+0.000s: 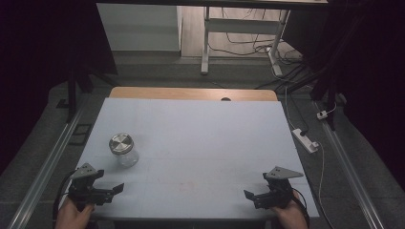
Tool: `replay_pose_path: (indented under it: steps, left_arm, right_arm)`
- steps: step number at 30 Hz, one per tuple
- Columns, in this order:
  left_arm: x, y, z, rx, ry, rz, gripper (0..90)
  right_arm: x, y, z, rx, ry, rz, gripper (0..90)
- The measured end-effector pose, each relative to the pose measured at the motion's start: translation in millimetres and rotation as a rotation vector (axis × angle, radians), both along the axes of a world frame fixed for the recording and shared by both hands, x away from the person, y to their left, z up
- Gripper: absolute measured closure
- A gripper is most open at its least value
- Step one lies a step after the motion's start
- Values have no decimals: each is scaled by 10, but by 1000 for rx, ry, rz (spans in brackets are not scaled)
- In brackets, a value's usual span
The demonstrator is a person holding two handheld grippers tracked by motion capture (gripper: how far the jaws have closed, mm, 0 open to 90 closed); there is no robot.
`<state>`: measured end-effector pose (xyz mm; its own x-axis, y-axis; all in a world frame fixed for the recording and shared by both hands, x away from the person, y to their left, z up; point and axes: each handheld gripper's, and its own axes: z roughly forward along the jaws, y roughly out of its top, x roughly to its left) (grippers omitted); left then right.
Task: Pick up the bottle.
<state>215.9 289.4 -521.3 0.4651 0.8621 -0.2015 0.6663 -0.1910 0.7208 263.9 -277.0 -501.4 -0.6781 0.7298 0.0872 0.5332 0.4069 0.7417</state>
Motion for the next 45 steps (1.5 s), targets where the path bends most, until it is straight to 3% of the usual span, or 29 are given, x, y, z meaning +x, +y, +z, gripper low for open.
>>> replay_pose_path:
  steps: [25, 38, 45]
  left_arm:
    - [448, 104, -38, 65, 3, 66, 0]
    - [660, 73, -54, 109, -7, 76, 0]
    - [776, 63, -65, 94, -22, 47, 0]
  right_arm:
    - [12, 10, -7, -3, 15, 7, 0]
    - [21, 12, -9, -4, 26, 7, 0]
    - [29, 10, -11, -3, 31, 5, 0]
